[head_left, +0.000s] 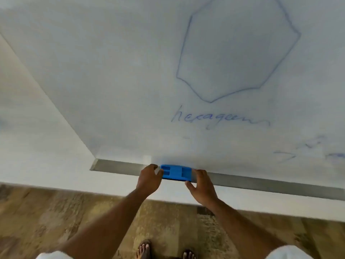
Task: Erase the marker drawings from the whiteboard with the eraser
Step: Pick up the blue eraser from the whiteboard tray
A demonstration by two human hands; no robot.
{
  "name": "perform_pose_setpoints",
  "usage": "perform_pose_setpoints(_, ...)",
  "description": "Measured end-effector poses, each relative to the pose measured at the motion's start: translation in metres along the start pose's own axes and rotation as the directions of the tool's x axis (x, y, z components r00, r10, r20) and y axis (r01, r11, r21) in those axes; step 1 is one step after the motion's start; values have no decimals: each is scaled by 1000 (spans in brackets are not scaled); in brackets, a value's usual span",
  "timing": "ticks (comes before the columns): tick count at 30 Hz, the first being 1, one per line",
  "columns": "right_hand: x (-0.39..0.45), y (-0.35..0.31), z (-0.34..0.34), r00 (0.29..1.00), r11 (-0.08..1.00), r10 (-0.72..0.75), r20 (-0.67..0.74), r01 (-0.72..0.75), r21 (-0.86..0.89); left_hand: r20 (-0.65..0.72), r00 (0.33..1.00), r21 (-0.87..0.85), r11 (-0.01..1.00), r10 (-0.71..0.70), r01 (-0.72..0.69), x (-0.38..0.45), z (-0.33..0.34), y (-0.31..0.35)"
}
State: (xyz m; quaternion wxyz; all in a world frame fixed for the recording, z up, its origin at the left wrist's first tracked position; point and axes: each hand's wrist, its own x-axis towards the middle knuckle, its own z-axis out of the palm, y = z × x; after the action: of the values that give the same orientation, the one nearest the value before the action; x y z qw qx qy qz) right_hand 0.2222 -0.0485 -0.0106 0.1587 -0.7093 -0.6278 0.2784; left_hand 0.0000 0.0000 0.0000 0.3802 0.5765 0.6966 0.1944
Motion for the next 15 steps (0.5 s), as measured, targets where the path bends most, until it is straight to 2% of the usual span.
perform_pose_setpoints(4, 7, -17, 10, 971, 941, 237, 11, -232, 245, 94, 995, -2, 999, -38, 39, 15, 4, -3)
perform_pose_setpoints(6, 12, -21, 15, 950, 908, 311, -9, -295, 297, 149, 987, -1, 998, -65, 66, 22, 8, -5)
perform_pose_setpoints(10, 21, -26, 20, 921, 880, 390, 4, -374, 292, 204, 976, 17, 998, -70, 68, 31, 10, -12)
perform_pose_setpoints(15, 29, -27, 20, 879, 783, 476, 2, -425, 455, 266, 958, -53, 991, -106, 125, 40, 8, -18)
